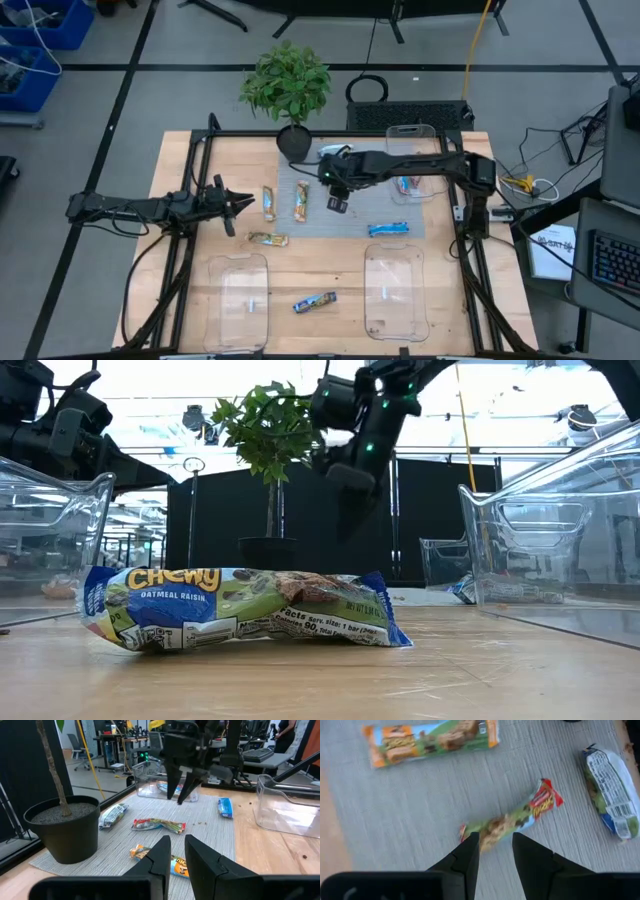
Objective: Pick and place Granola Bars by type
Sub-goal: Put the red granola bar into the top transparent bin
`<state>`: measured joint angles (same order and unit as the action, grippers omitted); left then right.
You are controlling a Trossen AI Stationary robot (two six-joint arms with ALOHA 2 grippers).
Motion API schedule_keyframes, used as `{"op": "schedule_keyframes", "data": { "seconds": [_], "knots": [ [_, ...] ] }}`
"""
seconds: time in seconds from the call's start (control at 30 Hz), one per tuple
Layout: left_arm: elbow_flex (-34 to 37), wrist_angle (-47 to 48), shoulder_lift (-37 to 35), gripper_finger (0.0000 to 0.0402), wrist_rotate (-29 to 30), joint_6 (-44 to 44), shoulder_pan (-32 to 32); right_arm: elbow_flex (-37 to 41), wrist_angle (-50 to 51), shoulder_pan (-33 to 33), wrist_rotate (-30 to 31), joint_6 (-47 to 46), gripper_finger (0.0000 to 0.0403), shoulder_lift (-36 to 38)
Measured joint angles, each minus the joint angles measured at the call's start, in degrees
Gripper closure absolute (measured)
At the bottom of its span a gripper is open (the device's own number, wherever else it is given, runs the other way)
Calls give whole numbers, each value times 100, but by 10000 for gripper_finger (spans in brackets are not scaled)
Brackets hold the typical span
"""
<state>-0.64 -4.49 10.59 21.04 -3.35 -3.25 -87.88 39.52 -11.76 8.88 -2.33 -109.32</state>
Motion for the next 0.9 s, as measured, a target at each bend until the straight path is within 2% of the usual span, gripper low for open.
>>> {"op": "schedule_keyframes", "data": {
  "seconds": [0.27,0.7,0.9],
  "knots": [
    [0,0,2,339,0,-2,0,0,-361,-174,11,-400,291,-416],
    [0,-1,1,339,-1,-17,0,311,-583,-418,-11,-1202,291,-496],
    [0,-2,2,339,0,-44,2,615,-926,-520,-503,-1415,291,-496]
  ]
}}
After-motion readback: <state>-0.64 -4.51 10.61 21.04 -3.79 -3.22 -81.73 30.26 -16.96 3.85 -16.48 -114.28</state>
